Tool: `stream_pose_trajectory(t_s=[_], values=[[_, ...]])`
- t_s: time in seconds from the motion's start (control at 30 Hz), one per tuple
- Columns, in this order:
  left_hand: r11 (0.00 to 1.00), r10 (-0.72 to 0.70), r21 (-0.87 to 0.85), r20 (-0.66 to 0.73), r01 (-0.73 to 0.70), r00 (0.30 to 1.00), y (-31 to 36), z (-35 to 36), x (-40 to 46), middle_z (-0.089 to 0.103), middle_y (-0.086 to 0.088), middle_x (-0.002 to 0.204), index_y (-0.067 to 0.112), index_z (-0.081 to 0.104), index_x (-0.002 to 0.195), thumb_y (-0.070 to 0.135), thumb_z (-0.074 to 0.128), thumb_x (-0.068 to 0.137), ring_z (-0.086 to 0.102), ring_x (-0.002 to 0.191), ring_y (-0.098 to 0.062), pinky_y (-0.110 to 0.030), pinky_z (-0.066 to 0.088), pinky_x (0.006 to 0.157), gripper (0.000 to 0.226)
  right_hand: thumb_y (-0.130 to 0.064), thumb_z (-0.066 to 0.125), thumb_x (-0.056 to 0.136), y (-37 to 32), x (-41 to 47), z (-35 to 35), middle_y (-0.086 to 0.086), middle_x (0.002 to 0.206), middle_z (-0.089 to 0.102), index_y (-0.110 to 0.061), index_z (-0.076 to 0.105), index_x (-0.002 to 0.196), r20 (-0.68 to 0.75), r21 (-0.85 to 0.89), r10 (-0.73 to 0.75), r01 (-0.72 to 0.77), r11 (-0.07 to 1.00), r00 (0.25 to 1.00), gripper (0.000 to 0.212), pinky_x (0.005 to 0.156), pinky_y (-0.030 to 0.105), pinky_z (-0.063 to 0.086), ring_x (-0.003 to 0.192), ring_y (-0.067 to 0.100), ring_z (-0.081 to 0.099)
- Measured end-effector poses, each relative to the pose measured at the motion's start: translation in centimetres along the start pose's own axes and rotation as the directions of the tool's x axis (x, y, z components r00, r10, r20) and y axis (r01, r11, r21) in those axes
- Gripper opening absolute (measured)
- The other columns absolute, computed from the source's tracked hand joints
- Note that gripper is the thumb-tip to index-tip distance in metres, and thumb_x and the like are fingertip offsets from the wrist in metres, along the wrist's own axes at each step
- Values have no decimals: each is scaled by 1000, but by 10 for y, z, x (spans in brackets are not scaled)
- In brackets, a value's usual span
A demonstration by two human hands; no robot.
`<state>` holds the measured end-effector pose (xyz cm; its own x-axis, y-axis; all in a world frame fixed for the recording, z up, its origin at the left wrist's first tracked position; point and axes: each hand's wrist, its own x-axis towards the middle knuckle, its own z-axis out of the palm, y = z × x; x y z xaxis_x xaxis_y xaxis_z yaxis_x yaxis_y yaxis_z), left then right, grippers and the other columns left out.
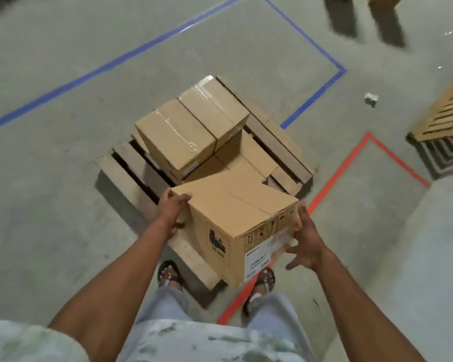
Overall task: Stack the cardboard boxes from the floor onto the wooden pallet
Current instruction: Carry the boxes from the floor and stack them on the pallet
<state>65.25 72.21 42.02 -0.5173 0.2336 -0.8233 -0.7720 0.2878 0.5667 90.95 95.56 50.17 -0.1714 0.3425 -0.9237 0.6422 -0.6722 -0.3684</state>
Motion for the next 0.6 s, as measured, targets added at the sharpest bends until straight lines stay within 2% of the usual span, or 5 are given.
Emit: stream_pose_trajectory(t_s=[0.1, 0.2, 0.33, 0.47, 0.6], values=[[999, -16, -35, -79, 13, 997, -8, 29, 51, 41, -1, 159, 35, 25, 166, 31, 83, 86, 43, 136, -31, -71, 45, 107, 99, -94, 47, 73, -43, 71, -12, 10, 137, 57, -35, 69, 114, 126, -92, 46, -34, 995, 991, 75, 83, 86, 40, 117, 49, 54], [993, 1, -115, -151, -18, 988, -19, 64, 103, 58, 5, 132, 33, 39, 157, 13, 79, 90, 55, 110, -22, -67, 49, 105, 80, -75, 50, 90, -79, 162, -23, 7, 110, 61, -34, 70, 72, 234, -150, 69, -34, 988, 970, 49, 89, 77, 46, 99, 39, 57], [968, 36, -228, -279, -103, 960, -42, 98, 167, 69, -7, 133, 24, 44, 150, 0, 81, 83, 69, 118, -31, -59, 60, 91, 81, -59, 72, 77, -107, 279, -39, 8, 116, 55, -30, 66, 90, 386, -190, 95, -22, 982, 918, 33, 85, 61, 48, 111, 43, 51], [928, 65, -307, -420, -209, 905, -73, 118, 215, 66, -6, 138, 24, 38, 155, -4, 85, 73, 69, 122, -31, -62, 57, 99, 99, -57, 83, 65, -118, 357, -47, 6, 145, 52, -35, 56, 136, 526, -313, 80, 105, 944, 847, 79, 103, 75, 41, 135, 41, 48], [917, 153, -258, -479, -305, 864, -88, 125, 248, 66, -2, 137, 23, 36, 157, -7, 83, 74, 67, 124, -24, -54, 56, 105, 99, -46, 88, 65, -119, 397, -27, 0, 146, 47, -51, 45, 139, 553, -385, 63, 188, 903, 831, 86, 104, 75, 42, 130, 34, 49]])
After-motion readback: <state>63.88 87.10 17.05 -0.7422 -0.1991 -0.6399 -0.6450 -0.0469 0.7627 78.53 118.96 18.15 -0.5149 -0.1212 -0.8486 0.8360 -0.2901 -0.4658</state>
